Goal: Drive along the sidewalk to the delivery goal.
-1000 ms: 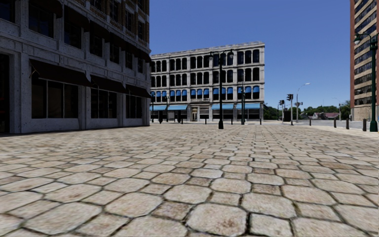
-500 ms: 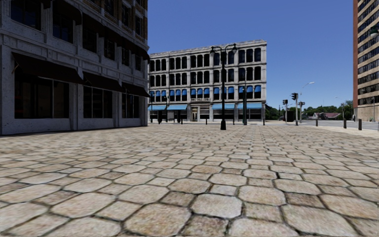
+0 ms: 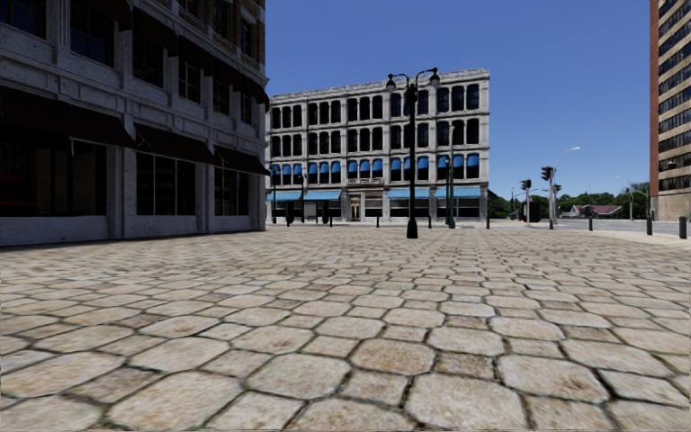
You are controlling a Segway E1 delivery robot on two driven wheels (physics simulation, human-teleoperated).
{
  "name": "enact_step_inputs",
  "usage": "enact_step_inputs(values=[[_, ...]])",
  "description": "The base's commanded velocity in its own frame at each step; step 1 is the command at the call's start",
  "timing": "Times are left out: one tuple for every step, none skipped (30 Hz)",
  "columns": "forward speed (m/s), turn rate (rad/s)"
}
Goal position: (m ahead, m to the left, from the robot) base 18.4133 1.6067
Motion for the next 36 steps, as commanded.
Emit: enact_step_inputs(values=[[2.00, 0.00], [2.00, 0.00], [2.00, 0.00], [2.00, 0.00], [2.00, 0.00], [2.00, 0.00], [2.00, 0.00], [2.00, 0.00], [2.00, 0.00], [2.00, 0.00], [2.00, 0.00], [2.00, 0.00], [2.00, 0.00], [2.00, 0.00], [2.00, 0.00], [2.00, 0.00], [2.00, 0.00], [2.00, 0.00], [2.00, 0.00], [2.00, 0.00], [2.00, 0.00], [2.00, 0.00], [2.00, 0.00], [2.00, 0.00], [2.00, 0.00], [2.00, 0.00], [2.00, 0.00], [2.00, 0.00], [2.00, 0.00], [2.00, 0.00], [2.00, 0.00], [2.00, 0.00], [2.00, 0.00], [2.00, 0.00], [2.00, 0.00], [2.00, 0.00]])
